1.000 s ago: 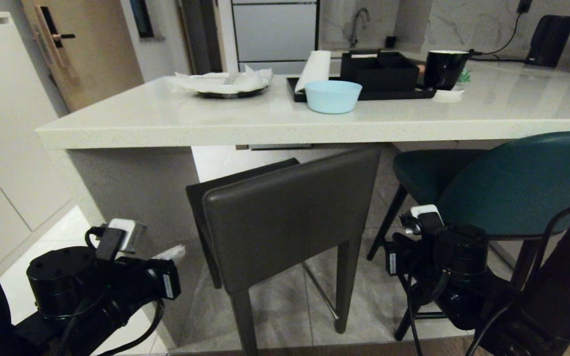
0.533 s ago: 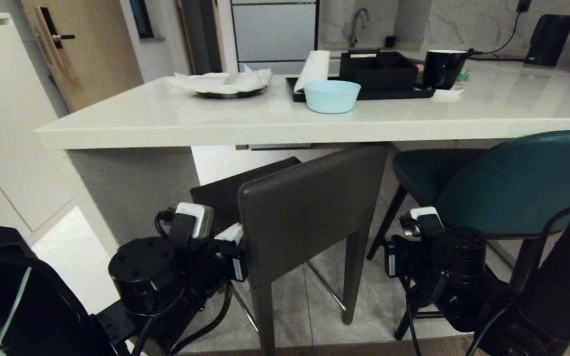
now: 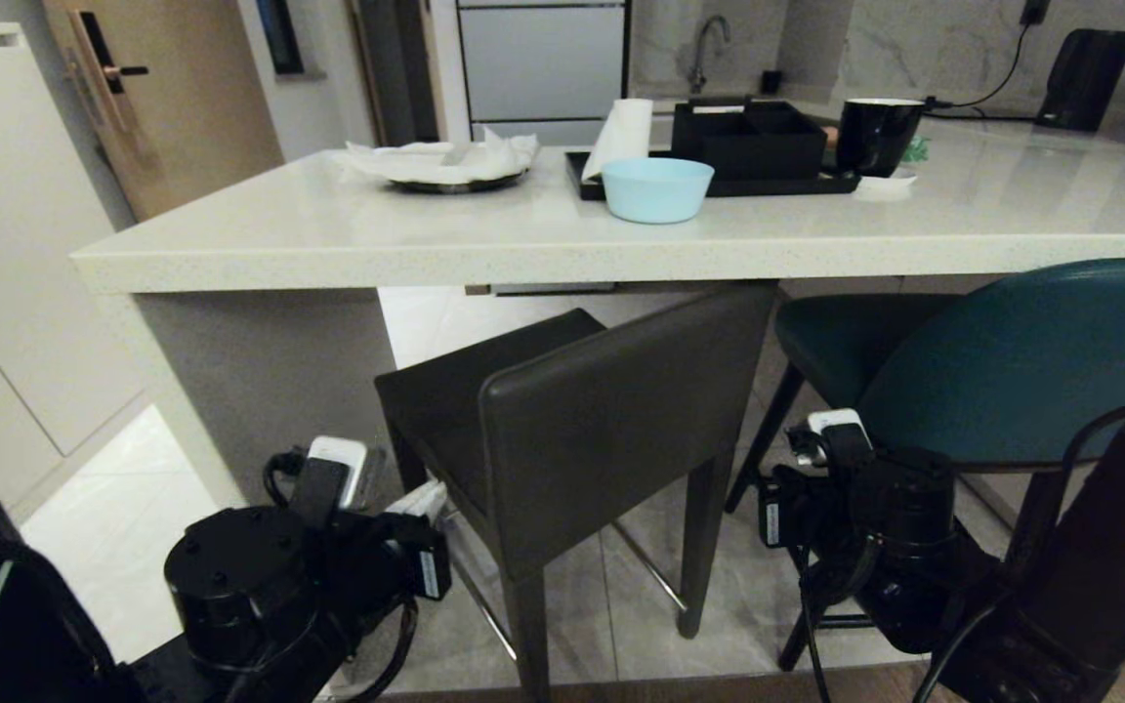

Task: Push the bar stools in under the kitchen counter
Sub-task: Push the gray chair back under the dining table

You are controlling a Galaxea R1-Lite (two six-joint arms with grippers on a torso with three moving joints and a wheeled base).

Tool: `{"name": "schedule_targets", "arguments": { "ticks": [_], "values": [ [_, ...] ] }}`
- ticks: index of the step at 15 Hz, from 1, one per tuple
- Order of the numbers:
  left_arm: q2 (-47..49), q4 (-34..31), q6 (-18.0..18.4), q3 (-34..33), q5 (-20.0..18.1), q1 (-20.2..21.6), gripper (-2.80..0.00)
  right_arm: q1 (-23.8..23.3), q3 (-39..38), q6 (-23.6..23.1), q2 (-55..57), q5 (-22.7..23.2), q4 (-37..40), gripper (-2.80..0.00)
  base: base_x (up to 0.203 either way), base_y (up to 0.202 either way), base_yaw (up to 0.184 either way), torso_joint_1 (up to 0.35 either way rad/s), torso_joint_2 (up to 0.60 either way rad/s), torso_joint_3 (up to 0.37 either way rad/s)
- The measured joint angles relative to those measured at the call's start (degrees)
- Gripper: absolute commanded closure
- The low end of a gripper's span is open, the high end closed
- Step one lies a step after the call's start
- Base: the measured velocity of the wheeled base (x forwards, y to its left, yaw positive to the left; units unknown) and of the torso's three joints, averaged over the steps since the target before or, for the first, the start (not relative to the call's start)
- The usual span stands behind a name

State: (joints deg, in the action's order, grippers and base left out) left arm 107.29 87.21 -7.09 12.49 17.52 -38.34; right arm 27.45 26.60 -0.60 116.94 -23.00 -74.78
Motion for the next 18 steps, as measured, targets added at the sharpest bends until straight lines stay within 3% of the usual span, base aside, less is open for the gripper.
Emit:
{"name": "schedule_targets", "arguments": {
  "ticks": [4,9,14,18],
  "values": [
    [-3.3,0.0,-1.5,-4.4,1.9,-8.4,0.0,0.2,-0.1,-0.1,1.2,0.0,-2.2,0.0,0.0,0.0,0.0,0.0,0.0,0.0],
    [2.8,0.0,-1.6,5.3,7.0,-12.2,0.0,0.1,-0.4,-0.1,1.6,-0.1,-2.3,0.0,0.0,0.0,0.0,0.0,0.0,0.0],
    [7.5,0.0,-1.6,8.3,7.6,-10.6,0.0,0.2,-0.2,-0.1,2.3,-0.1,-2.3,0.0,0.0,0.0,0.0,0.0,0.0,0.0],
    [10.1,-0.1,-1.6,7.0,7.0,-0.8,0.0,0.2,-0.1,-0.1,2.7,-0.1,-2.3,0.0,0.0,0.0,0.0,0.0,0.0,0.0]
  ]
}}
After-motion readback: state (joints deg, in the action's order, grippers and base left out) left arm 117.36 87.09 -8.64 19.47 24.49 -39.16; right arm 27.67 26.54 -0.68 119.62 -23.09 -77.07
